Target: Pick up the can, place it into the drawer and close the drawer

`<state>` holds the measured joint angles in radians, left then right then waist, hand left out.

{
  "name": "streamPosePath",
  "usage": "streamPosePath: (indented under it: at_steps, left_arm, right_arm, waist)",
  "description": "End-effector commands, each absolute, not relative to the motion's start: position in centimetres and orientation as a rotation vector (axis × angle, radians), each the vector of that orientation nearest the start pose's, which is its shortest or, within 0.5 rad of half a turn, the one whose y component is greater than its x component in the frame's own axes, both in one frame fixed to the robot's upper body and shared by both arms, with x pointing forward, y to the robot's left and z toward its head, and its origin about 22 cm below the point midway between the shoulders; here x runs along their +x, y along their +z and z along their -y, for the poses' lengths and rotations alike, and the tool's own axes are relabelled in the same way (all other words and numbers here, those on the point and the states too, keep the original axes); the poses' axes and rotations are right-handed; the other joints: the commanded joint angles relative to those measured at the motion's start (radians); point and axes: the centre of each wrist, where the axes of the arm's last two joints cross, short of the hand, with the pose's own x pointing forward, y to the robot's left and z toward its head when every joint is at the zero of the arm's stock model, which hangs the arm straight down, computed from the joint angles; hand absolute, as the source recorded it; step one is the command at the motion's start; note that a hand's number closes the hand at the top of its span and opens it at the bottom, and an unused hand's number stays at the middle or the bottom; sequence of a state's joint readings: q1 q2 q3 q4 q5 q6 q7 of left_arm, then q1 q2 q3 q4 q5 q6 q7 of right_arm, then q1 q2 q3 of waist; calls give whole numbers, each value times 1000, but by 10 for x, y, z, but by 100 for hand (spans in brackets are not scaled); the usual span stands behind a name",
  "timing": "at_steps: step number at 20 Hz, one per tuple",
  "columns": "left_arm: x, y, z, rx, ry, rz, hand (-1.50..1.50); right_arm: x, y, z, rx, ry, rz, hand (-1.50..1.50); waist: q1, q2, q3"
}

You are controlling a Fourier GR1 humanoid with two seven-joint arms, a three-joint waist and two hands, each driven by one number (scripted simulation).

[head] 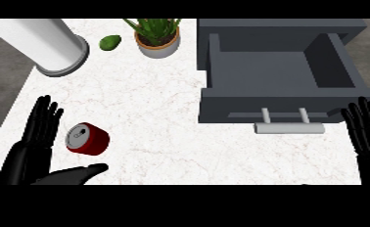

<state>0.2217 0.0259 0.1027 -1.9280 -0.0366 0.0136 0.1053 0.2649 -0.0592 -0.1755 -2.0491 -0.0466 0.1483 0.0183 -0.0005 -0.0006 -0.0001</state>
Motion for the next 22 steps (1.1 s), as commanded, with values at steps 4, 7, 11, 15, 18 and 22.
streamPosePath:
  at_steps: [4, 7, 11, 15, 18, 22]
  left_arm:
    - [183, 22, -287, 264, 106, 1592, -150]
    - [190, 6, -304, 297, 128, 1579, -150]
    - [184, -18, -307, 291, 106, 1566, -150]
    - [189, -26, -315, 320, 102, 1573, -150]
    - [170, -22, -323, 300, 98, 1556, -150]
    - [163, -42, -330, 284, 110, 1557, -150]
  right_arm:
    - [164, 82, 293, -170, 6, 1775, -150]
    - [164, 79, 300, -166, 30, 1791, -150]
    - [169, 63, 305, -181, 8, 1774, -150]
    - [153, 71, 307, -172, 6, 1793, -150]
    - [165, 64, 300, -183, 24, 1801, -150]
    - [162, 67, 302, -170, 6, 1782, -150]
  waist:
    - [0, 0, 0]
    - [-1, 0, 0]
    - [0, 0, 0]
    - [-3, 0, 0]
    - [1, 0, 0]
    - [0, 0, 0]
